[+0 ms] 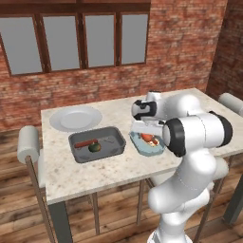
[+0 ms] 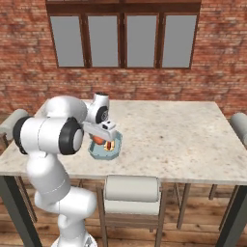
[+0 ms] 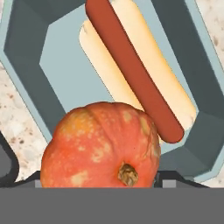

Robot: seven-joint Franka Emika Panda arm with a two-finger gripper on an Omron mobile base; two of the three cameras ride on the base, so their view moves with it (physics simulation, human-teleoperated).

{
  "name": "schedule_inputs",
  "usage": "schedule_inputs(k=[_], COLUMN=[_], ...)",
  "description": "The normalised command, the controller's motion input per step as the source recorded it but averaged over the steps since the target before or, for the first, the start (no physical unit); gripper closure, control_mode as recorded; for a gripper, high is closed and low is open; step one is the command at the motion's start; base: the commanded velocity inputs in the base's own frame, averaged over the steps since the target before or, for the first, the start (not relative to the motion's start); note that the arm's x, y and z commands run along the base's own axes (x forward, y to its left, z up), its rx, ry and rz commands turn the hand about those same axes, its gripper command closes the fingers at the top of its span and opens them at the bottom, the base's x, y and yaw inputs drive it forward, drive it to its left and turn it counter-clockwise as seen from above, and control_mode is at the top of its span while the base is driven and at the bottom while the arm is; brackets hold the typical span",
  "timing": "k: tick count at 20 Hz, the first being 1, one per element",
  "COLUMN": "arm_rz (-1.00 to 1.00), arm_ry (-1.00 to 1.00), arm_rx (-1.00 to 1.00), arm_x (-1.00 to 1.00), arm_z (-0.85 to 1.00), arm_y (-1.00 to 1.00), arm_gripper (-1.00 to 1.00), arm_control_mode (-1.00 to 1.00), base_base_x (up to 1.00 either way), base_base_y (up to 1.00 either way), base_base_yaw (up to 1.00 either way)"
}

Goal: Place one cooked food and one vegetable from the large plate to each tupperware container.

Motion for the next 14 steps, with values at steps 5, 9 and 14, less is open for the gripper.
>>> schedule_inputs(k=[5, 9, 14], arm_rz=[-0.13, -0.09, -0.06], arm_ry=[0.0, 0.0, 0.0], arm_rx=[0.0, 0.0, 0.0], arm_x=[0.25, 0.23, 0.18], arm_z=[-0.22, -0.28, -0.19], arm_y=[0.23, 0.06, -0.01], arm_gripper=[1.0, 1.0, 1.0], arm_control_mode=[-1.0, -1.0, -1.0], base_base_x=[0.0, 0.0, 0.0], base_base_y=[0.0, 0.0, 0.0], base_base_yaw=[0.0, 0.0, 0.0])
